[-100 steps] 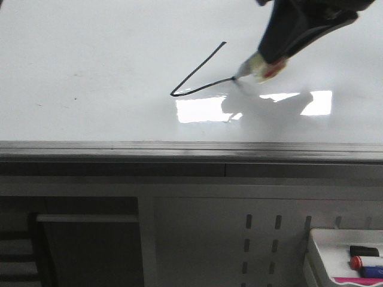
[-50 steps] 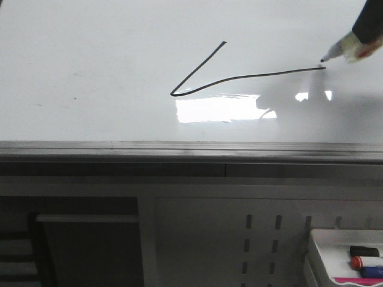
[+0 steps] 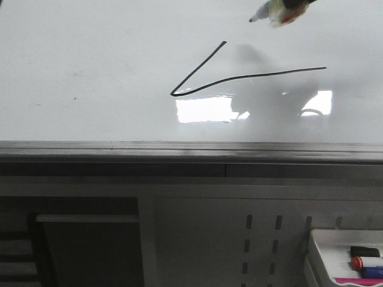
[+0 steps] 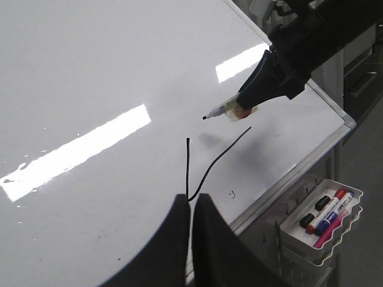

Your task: Write number 4 on whiteboard

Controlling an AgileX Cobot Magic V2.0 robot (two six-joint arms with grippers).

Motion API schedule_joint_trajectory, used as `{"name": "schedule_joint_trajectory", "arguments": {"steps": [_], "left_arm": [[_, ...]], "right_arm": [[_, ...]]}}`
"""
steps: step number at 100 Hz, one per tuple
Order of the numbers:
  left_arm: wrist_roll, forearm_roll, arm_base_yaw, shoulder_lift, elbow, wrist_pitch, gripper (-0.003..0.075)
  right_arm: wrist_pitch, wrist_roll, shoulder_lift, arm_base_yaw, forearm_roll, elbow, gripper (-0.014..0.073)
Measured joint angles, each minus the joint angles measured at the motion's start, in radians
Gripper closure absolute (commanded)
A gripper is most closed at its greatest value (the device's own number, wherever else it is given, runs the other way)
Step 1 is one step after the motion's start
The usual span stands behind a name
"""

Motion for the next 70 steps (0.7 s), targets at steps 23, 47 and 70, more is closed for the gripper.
{"name": "schedule_joint_trajectory", "arguments": {"steps": [23,47,70], "left_arm": [[0.0,0.0,0.0,0.0,0.0,0.0,0.0741],[0.0,0.0,0.0,0.0,0.0,0.0,0.0741],[0.0,0.0,0.0,0.0,0.0,0.0,0.0741]], "right_arm": [[-0.004,0.002,0.067,0.0,0.0,-0.003,0.0654],[0.003,0.002,0.079,0.0,0.002,-0.009,0.0654],[0.117,0.002,0.079,0.042,0.058,0.002,0.0654]]}}
